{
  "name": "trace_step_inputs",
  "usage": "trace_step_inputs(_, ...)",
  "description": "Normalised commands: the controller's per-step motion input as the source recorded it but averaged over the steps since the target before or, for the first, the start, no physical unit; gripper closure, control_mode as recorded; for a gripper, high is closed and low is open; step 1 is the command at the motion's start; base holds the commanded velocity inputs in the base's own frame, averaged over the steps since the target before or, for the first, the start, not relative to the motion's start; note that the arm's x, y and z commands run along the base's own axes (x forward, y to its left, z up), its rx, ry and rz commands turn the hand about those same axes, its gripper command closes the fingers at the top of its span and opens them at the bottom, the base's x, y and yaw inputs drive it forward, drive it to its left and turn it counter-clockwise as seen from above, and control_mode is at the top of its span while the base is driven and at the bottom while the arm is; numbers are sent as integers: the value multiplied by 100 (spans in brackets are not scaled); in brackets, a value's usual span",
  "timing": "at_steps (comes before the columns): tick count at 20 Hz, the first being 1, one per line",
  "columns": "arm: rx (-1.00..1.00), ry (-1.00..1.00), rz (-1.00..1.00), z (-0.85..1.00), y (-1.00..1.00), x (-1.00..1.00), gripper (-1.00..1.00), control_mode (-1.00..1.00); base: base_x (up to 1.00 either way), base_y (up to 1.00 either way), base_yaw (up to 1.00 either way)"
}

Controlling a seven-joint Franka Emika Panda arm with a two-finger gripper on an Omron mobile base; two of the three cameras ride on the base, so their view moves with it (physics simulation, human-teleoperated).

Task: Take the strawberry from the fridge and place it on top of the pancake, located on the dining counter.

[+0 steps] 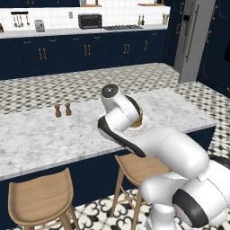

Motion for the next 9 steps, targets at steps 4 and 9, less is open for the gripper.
trace_step_inputs(4, -8, 6, 0, 0, 6, -29, -100, -100, 0, 0, 0)
trace_step_inputs(9, -3, 11, -1, -10, 2, 0, -100, -100, 0, 0, 0)
